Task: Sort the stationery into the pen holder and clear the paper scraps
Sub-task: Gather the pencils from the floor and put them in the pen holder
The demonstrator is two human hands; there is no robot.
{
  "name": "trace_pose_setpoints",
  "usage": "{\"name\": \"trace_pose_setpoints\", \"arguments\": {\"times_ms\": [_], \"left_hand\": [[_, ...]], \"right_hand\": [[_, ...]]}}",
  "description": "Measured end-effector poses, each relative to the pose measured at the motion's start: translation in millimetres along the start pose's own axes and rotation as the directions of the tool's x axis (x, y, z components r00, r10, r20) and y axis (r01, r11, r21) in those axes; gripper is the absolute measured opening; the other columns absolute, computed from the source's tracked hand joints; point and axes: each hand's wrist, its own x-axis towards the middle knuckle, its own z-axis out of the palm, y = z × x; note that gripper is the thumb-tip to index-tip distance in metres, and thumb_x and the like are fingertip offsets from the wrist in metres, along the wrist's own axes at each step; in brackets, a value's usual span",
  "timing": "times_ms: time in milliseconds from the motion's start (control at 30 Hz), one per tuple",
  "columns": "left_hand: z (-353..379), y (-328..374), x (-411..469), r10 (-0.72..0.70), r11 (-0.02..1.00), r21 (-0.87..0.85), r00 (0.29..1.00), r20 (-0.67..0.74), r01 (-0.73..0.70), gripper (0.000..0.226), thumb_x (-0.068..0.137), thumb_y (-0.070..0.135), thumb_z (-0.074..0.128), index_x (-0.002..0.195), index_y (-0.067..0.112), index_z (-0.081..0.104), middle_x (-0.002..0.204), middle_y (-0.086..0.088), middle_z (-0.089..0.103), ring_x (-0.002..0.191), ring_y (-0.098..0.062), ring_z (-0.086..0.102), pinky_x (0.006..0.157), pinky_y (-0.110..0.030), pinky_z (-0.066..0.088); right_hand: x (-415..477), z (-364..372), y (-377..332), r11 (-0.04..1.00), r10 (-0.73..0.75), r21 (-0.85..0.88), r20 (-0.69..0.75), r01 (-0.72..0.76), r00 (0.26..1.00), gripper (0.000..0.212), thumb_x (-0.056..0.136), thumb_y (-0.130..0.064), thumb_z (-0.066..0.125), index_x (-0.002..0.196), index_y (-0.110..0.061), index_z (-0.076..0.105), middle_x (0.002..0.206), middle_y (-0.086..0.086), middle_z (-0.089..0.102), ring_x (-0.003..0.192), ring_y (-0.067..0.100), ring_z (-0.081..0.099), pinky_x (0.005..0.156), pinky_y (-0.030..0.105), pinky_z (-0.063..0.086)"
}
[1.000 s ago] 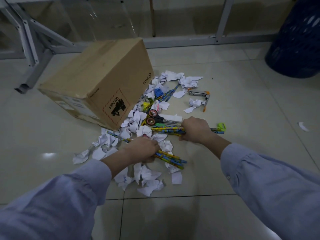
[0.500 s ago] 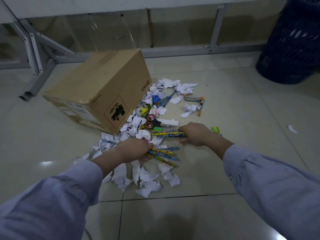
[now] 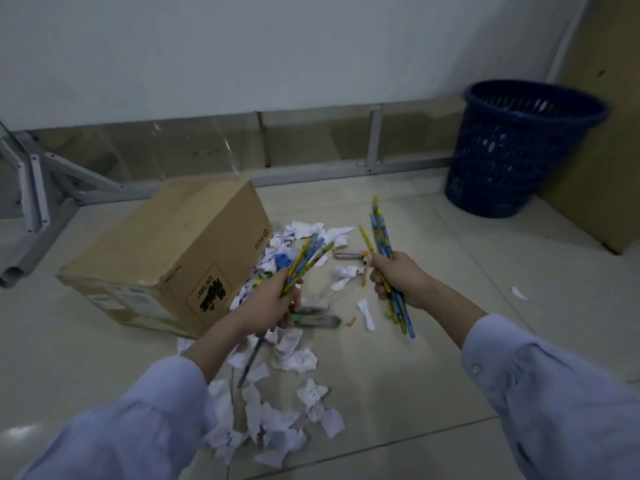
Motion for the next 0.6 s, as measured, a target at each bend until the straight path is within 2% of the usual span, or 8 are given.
{"name": "trace_pose_setpoints", "arguments": {"times_ms": [100,267,333,433,600], "left_hand": [[-0.7,26.9,15.0,-0.001,0.974,-0.228,0.999,-0.04,-0.009,0.009,0.101,0.017,0.038,0.109,0.019,0.042,0.093,-0.003,0.057,0.051,-0.014,0.058,0.047,-0.027,0.05],[4.1,68.0,31.8,-0.101,0.843,-0.535,0.993,-0.054,0.056,0.012,0.1,0.012,0.04,0.11,0.012,0.047,0.078,-0.001,0.056,0.041,-0.011,0.03,0.039,-0.023,0.031],[3.4,87.2,35.2,-0.095,0.824,-0.564,0.994,-0.047,0.053,0.013,0.101,0.016,0.04,0.109,0.009,0.047,0.073,0.0,0.054,0.038,-0.01,0.028,0.038,-0.021,0.028],[-0.9,117.3,38.6,-0.051,0.816,-0.578,0.998,-0.047,0.015,0.016,0.101,0.021,0.04,0.108,0.008,0.046,0.067,0.001,0.048,0.035,-0.007,0.028,0.036,-0.018,0.026],[-18.0,170.0,58.1,-0.032,0.776,-0.628,0.99,-0.135,-0.061,0.015,0.101,0.023,0.039,0.091,0.014,0.046,0.058,0.003,0.038,0.032,-0.005,0.026,0.033,-0.014,0.023]], "right_hand": [[-6.9,-5.6,-23.6,0.973,0.034,0.229,-0.067,-0.018,0.997,0.018,0.097,-0.011,0.042,0.08,-0.008,0.044,0.057,0.006,0.044,0.036,0.016,0.04,0.036,0.023,0.036],[-24.1,-28.1,-49.6,0.951,0.082,0.308,-0.194,-0.019,0.978,0.009,0.098,-0.014,0.043,0.095,-0.009,0.05,0.066,0.005,0.045,0.037,0.014,0.036,0.036,0.021,0.034],[-32.6,-40.8,-61.8,0.94,0.088,0.341,-0.252,0.003,0.964,0.011,0.098,-0.013,0.041,0.089,-0.011,0.047,0.065,0.004,0.043,0.036,0.013,0.033,0.035,0.02,0.033],[-45.9,-60.4,-85.8,0.909,0.078,0.409,-0.343,0.074,0.936,0.024,0.098,-0.013,0.036,0.075,-0.016,0.037,0.059,0.001,0.032,0.034,0.011,0.027,0.035,0.02,0.027],[-53.3,-89.4,-129.0,0.862,0.02,0.462,-0.439,0.207,0.898,0.023,0.099,-0.013,0.035,0.077,-0.014,0.038,0.054,0.0,0.029,0.034,0.011,0.024,0.036,0.022,0.023]]}}
